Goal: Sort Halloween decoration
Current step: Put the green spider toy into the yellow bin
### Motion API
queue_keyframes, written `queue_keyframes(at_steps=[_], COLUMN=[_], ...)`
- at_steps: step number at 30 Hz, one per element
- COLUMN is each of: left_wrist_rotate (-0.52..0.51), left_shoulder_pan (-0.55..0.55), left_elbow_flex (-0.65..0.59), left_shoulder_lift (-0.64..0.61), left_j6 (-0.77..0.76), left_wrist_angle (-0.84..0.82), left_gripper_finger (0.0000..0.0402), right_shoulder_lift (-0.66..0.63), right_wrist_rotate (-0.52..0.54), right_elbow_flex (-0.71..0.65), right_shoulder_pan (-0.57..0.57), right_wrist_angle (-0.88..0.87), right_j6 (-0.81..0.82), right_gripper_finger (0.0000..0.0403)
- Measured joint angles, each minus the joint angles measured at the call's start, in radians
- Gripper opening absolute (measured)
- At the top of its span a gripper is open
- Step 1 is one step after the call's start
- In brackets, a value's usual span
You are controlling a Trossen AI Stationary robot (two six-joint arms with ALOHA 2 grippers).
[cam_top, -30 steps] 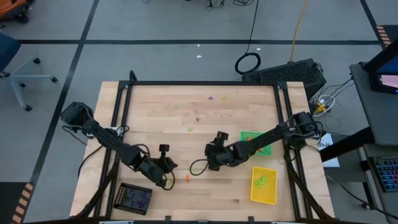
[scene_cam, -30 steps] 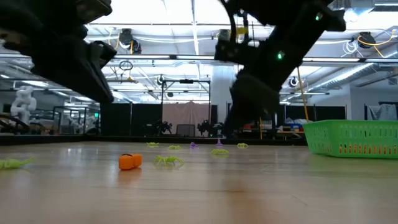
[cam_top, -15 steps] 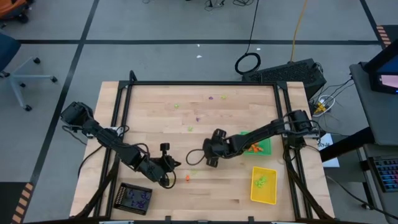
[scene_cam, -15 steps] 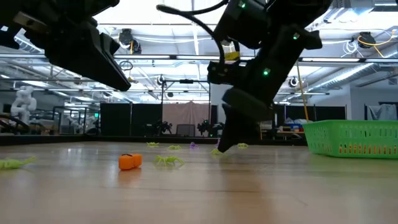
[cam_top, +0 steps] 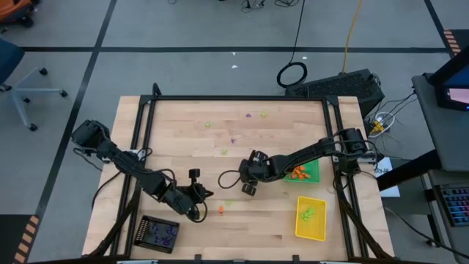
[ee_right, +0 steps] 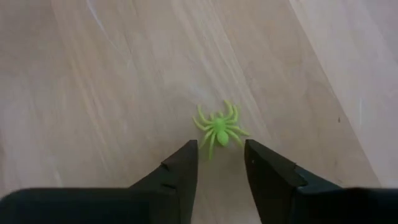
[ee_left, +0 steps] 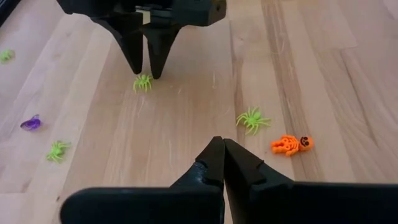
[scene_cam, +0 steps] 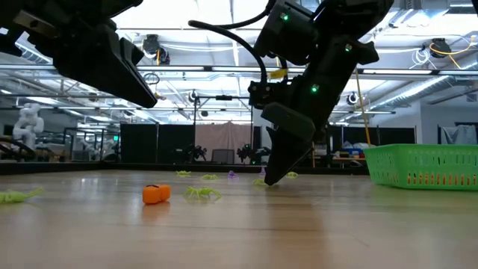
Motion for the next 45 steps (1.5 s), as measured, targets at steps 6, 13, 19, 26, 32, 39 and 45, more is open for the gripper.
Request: queue_keyframes(at_steps=[6,13,19,26,32,39,45], left_wrist_rotate=[0.0,0.001,0.001,0.001,0.001,0.001,0.001], left_shoulder_pan=[0.0,0.0,0.0,0.0,0.0,0.0,0.0], left_elbow_flex=[0.0,0.0,0.0,0.0,0.0,0.0,0.0], left_shoulder_lift=[0.0,0.0,0.0,0.0,0.0,0.0,0.0], left_j6=[0.0,0.0,0.0,0.0,0.001,0.001,0.001], left_wrist_angle=[0.0,0.0,0.0,-0.001,-0.001,-0.001,-0.001], left_gripper_finger=[0.0006,0.0006,0.0006,0.0006,0.0006,0.0006,0.0006], right_shoulder_lift=[0.0,0.0,0.0,0.0,0.0,0.0,0.001], right_wrist_rotate=[0.0,0.001,0.0,-0.001,0.005,0.029,0.029], right_elbow_flex=[0.0,0.0,0.001,0.001,0.002,0.002,0.002], right_shoulder_pan=[0.0,0.0,0.0,0.006,0.022,0.024,0.024], right_wrist_angle=[0.0,0.0,0.0,-0.013,-0.034,-0.031,-0.001], right_j6=[-0.001,-0.048,-0.078,-0.124,-0.128,-0.1,-0.083], right_gripper_finger=[0.0067,0.0012,0.0002,0.0,0.0,0.0009,0.0074])
